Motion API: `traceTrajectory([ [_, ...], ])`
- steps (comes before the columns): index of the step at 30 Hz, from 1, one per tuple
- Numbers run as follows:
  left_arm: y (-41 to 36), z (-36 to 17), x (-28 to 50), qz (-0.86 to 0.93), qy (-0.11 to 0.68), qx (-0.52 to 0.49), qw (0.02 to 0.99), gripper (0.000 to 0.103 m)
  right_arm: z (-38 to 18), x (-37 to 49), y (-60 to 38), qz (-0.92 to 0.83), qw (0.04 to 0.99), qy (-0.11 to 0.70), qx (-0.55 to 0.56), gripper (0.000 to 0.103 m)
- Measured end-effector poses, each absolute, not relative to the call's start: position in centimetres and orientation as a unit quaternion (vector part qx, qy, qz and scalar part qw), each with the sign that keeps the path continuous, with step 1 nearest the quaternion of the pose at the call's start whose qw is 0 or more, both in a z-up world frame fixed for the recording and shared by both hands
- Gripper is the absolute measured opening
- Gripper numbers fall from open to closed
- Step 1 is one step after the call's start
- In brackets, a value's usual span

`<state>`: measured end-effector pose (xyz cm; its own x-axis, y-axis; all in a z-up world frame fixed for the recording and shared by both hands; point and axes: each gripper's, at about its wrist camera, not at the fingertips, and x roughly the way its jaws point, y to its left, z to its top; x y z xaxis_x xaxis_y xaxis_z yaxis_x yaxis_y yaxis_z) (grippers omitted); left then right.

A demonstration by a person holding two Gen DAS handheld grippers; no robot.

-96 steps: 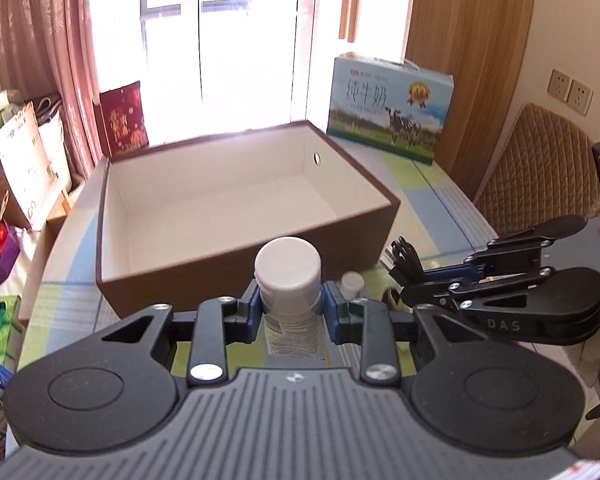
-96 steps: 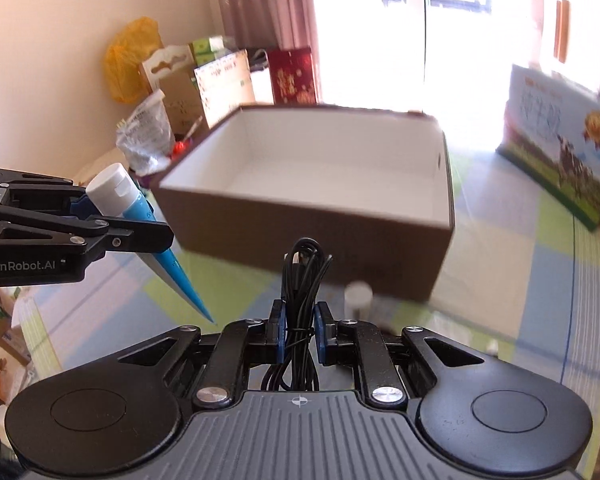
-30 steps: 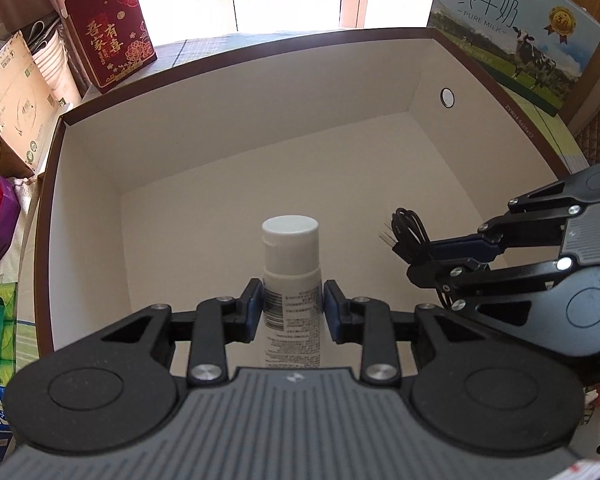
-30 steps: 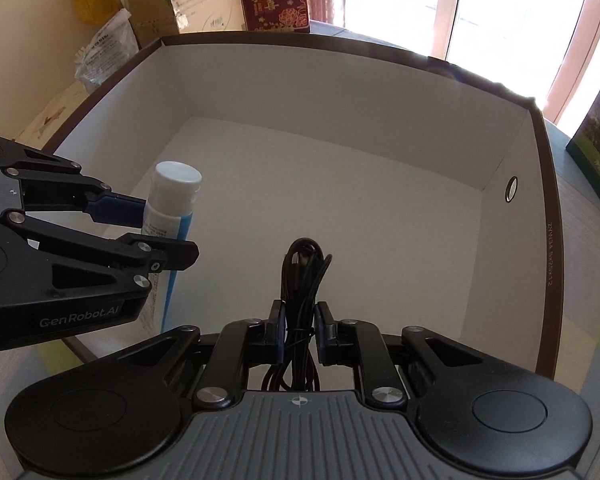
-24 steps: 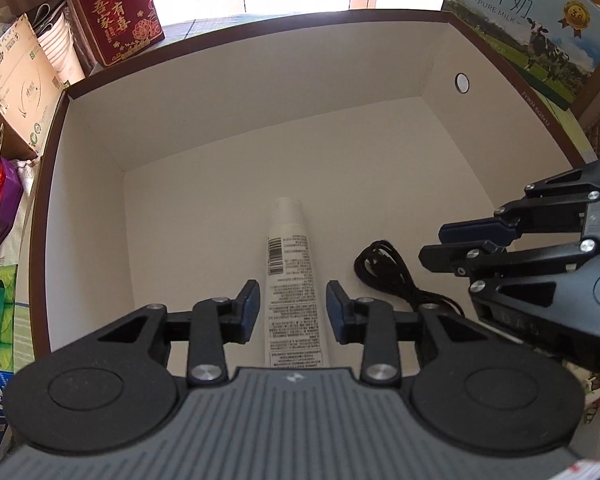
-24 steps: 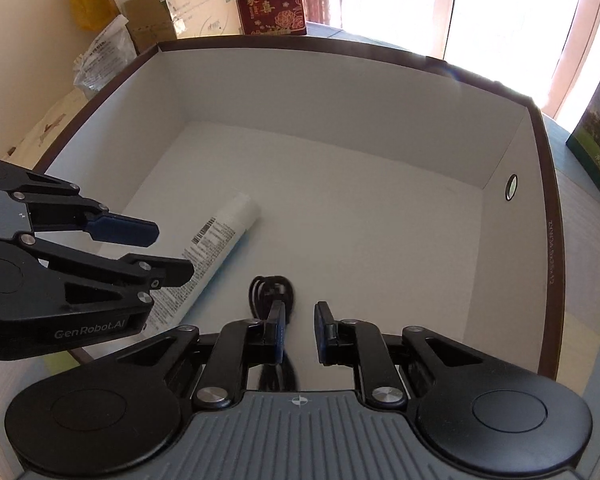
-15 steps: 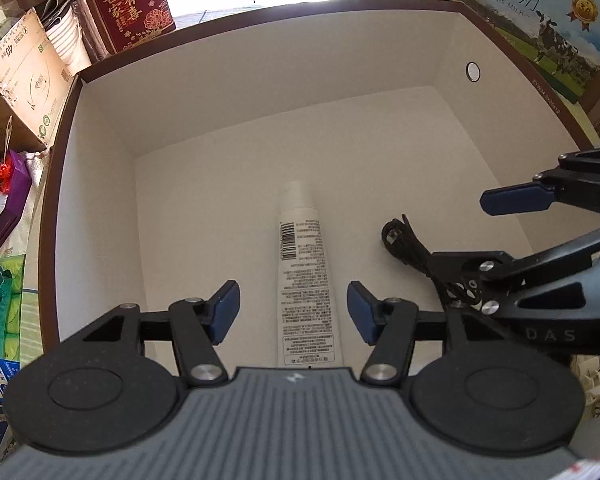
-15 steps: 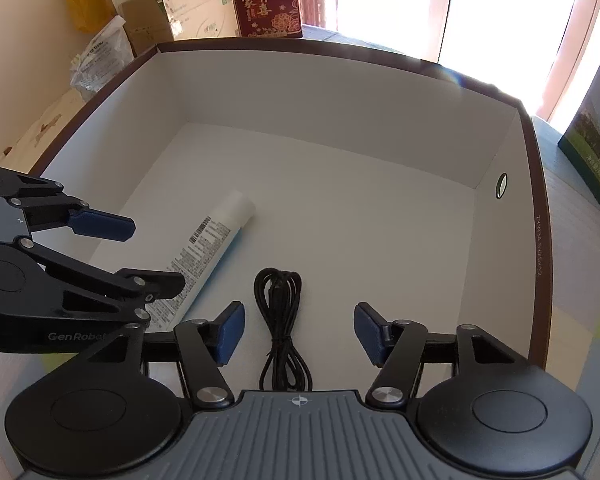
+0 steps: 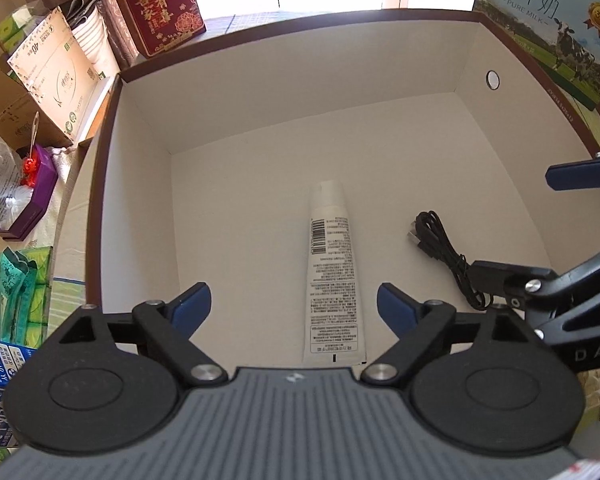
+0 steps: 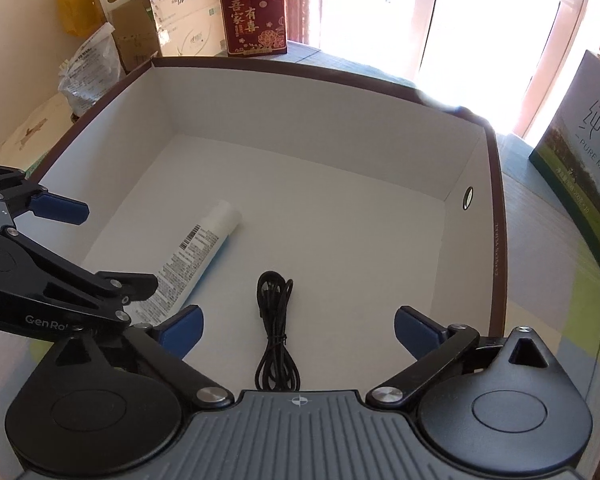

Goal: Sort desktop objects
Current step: 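Withdraw both open tools from the box back over the table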

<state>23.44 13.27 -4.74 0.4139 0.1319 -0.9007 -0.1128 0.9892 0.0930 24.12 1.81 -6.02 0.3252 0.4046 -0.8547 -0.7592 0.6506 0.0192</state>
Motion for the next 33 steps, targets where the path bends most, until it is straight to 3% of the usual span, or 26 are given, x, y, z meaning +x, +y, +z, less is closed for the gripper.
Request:
traceTrajectory([
  [33,10.4,2.7,14.8,0.081,0.454,0.008,0.887,0.097,0.4,17.7,-3.8,0.396,0.824,0.383,-0.133,0.101],
])
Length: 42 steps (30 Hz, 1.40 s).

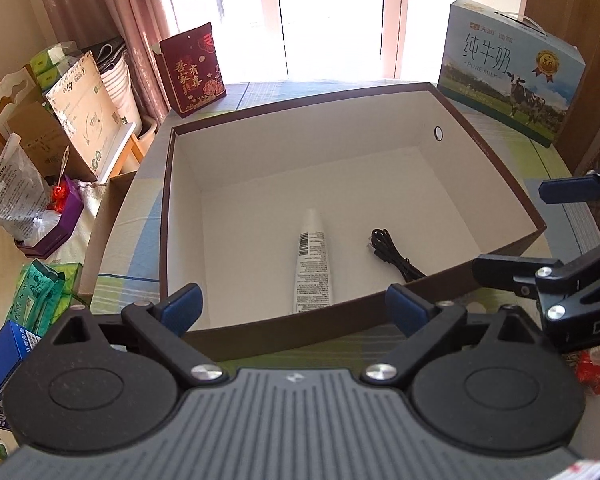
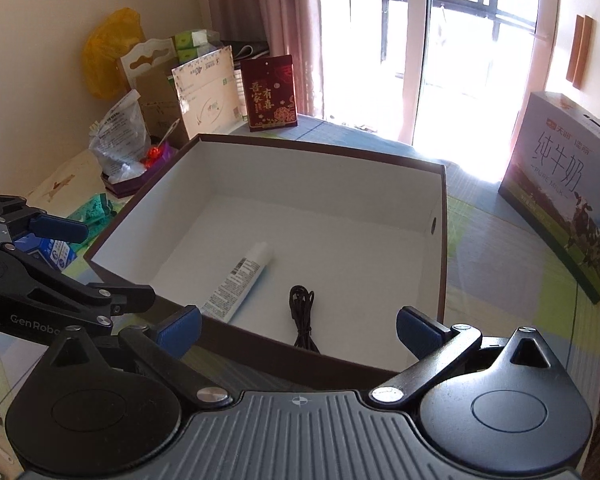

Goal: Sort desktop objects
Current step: 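Withdraw both open tools from the box back over the table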

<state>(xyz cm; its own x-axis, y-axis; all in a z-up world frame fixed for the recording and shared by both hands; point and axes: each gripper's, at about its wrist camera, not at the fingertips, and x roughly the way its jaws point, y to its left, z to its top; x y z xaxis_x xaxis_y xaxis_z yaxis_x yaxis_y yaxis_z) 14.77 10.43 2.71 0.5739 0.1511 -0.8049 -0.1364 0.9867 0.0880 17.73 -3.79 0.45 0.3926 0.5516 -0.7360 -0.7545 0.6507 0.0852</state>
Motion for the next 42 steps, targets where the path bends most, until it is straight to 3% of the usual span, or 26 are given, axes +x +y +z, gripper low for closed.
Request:
traceTrajectory([
  [22,7.1,-0.6,5.0,0.053,0.493,-0.011,0.868,0.099,-1.0,8.3,-11.8,0.384,0.825,0.398,-0.117,0.101],
  [32,5.5,-2.7,4.1,0.021,0.51,-0.014,0.86,0.099,-3.5,6.6,-15.6,0.361,0.814,0.45,-0.074,0.101],
  [42,3.6,-4.1,4.6,-0.013,0.518,-0.004,0.856,0.099,-6.4,4.7,-18.7,0.338,0.807,0.468,-0.127,0.101],
])
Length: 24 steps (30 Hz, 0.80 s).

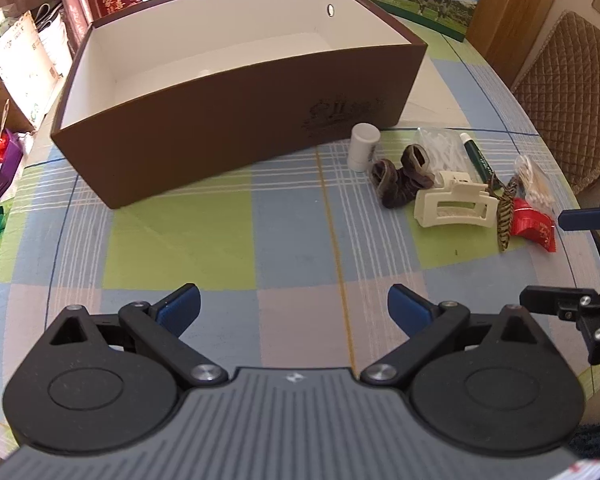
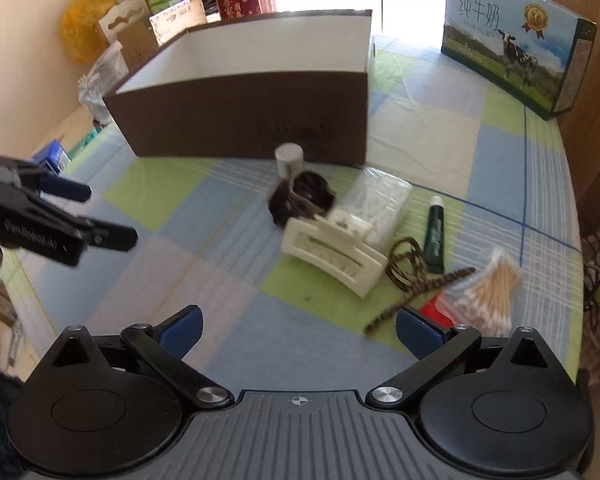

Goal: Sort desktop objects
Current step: 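Withdraw both open tools from the box back over the table, then grasp the cotton swab bag with the right tool while the left tool grasps the brown hair ties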

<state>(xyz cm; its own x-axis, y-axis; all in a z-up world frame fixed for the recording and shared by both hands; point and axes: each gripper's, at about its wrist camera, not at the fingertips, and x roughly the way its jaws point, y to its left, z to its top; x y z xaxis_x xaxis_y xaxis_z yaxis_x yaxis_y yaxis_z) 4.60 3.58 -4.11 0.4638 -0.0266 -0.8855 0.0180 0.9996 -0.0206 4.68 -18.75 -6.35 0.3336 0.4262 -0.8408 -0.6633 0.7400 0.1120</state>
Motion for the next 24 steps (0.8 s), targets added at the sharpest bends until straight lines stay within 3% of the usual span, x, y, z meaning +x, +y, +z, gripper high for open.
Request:
traceTrajectory([
  [5,3.1,-4.6,5.2,-0.018,0.521,-0.003,0.853,0.099,-7.1,5.1,-21.5,0.31,0.812,0.474,-0.14,0.099],
  [17,1.5,-6.1,7.4,-0.034,0.527,0.018,0.849,0.098,-7.2,8.7,-26.3,0.285,0.814,0.485,-0.143,0.069],
  [24,0.9,-7.0,8.8,-0.039,0.531,0.032,0.846,0.098,-7.1,12.7,-27.5,0.252,0.825,0.494,-0.111,0.057],
])
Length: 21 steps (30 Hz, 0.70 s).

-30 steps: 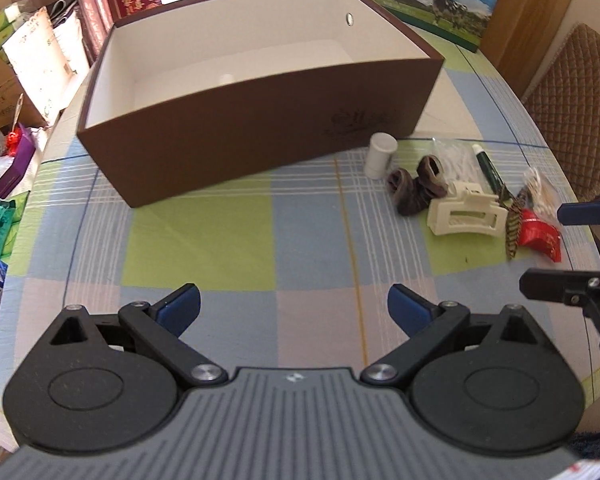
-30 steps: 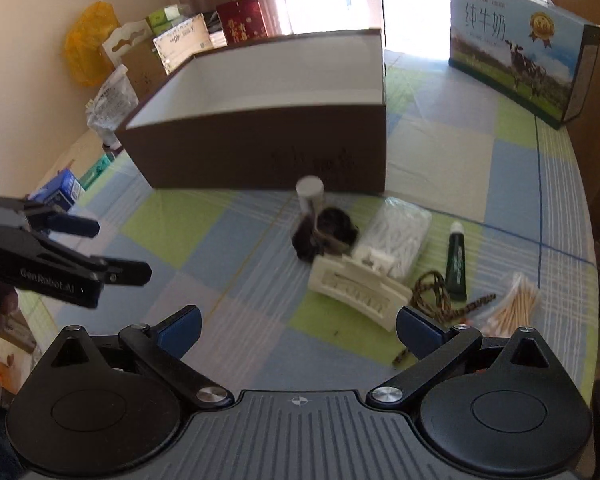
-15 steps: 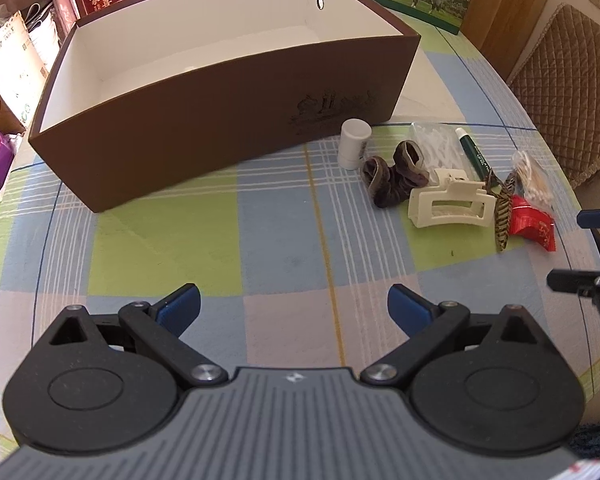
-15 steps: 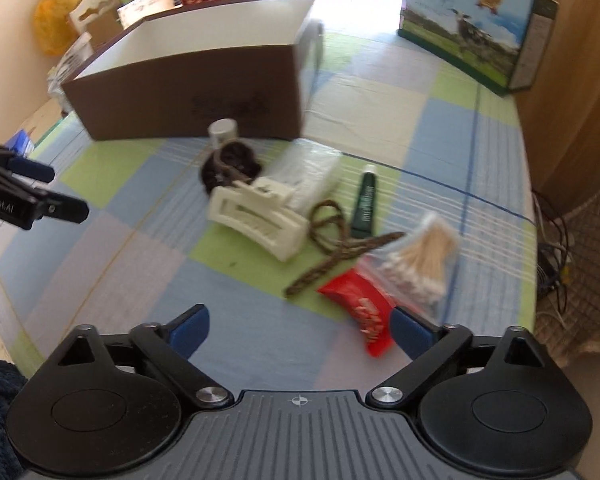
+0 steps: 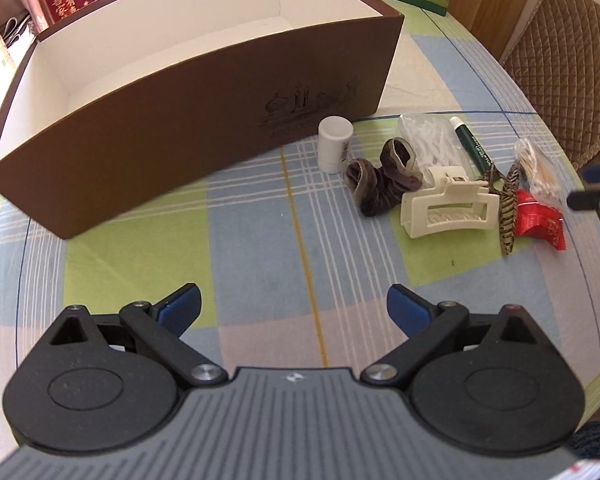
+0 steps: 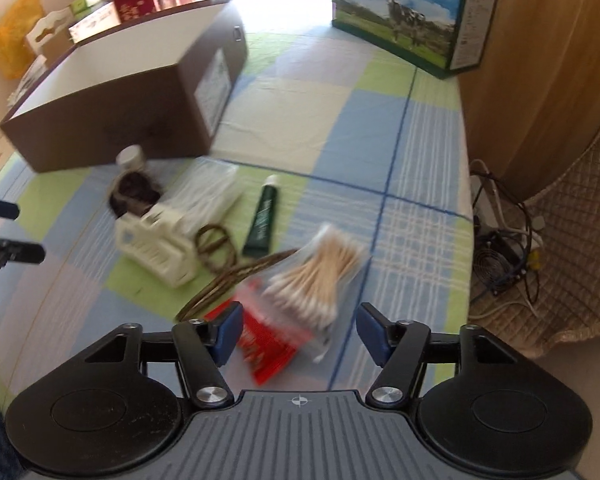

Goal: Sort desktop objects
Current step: 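Grasp the cotton swab bag with the right tool while the left tool grasps the brown hair ties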

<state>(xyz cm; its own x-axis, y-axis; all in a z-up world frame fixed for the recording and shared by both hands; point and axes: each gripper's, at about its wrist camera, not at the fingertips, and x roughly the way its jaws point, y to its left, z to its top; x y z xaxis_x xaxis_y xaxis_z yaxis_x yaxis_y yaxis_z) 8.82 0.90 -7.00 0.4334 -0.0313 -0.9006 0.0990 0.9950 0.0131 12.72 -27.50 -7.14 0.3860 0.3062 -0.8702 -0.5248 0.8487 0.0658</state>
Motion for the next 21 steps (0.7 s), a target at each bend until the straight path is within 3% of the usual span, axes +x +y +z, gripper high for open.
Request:
traceTrajectory([
  [4,0.8,-7.3,10.0,-0.038,0.527,0.043,0.848,0.097,-7.9,14.9,-27.3,0.249,0.818,0.509,-0.096,0.052],
  [13,-0.2,-8.1,11.9,-0.062,0.524,0.053,0.848,0.095,-10.2,18.7,-26.2,0.24,0.79,0.559,-0.079,0.05],
  [21,-1.5,-8.6,13.5,-0.086,0.517,0.054,0.85,0.089,-10.9,19.7,-24.6,0.278,0.768,0.569,-0.097,0.031],
])
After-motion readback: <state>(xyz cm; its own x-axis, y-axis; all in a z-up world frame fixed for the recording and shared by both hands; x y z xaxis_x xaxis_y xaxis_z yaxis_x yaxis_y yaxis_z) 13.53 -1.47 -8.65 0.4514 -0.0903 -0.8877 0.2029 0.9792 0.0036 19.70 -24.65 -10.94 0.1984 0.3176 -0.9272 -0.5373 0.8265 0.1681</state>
